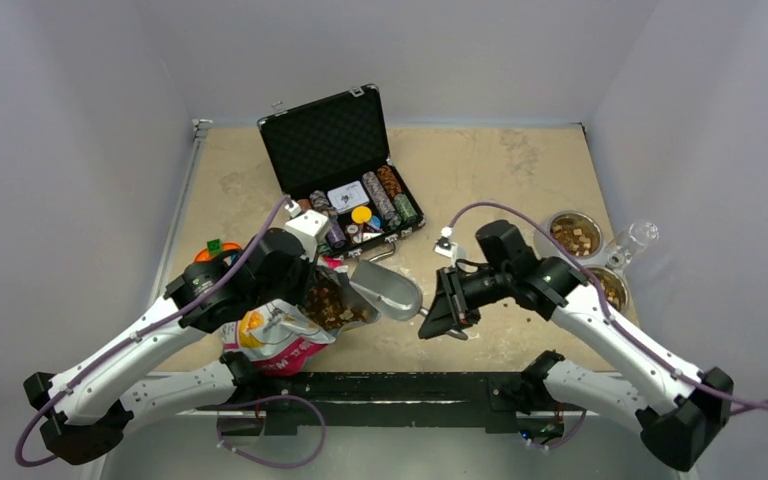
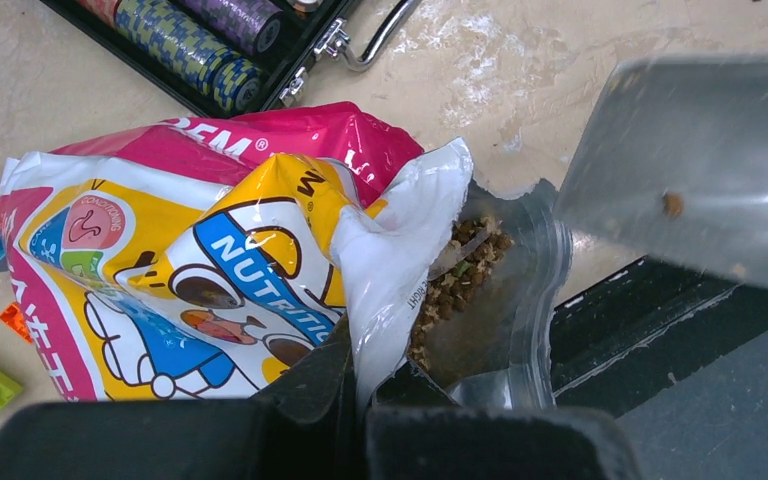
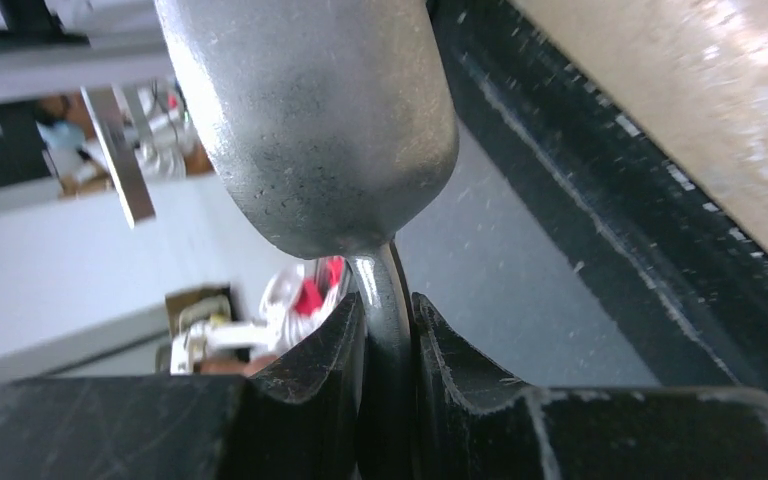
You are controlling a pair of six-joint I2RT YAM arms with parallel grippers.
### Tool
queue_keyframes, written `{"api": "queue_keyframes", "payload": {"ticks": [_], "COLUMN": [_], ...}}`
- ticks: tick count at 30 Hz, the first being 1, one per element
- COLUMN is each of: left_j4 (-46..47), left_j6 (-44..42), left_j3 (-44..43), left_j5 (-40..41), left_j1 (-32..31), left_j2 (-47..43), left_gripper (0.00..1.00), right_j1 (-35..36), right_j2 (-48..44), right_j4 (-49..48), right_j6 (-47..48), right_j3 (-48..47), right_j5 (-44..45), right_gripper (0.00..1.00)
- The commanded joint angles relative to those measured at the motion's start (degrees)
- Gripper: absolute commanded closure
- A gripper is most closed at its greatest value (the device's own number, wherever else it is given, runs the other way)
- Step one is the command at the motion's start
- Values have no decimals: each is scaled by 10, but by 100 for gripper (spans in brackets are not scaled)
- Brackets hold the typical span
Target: Serve the pet food
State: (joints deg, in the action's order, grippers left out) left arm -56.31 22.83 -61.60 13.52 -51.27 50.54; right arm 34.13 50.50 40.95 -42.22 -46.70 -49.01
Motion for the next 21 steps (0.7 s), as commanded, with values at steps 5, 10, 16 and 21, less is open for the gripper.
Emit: {"api": "queue_keyframes", "payload": {"ticks": [5,10,16,21], "left_j4": [14,14,20,16], "left_j6": [-3,-19,-19,-17], "left_j3": [-13,-18,-20,-21], "left_j5": [-75,-81,-99,-98], "left_j1": [0,0,0,0], "left_j2": [-27,-33,-30,-28], "left_gripper": [100,100,100,100], "right_j1": [111,131,129,136], "right_j2": [183,298,367,366], "right_j4": [-2,-15,-70,-66], "right_j6": [13,34,36,55], "right_j3": [-144,-197,-204,-167], "right_j5": [-9,-41,-55,-51], "right_gripper": [100,100,94,100]}}
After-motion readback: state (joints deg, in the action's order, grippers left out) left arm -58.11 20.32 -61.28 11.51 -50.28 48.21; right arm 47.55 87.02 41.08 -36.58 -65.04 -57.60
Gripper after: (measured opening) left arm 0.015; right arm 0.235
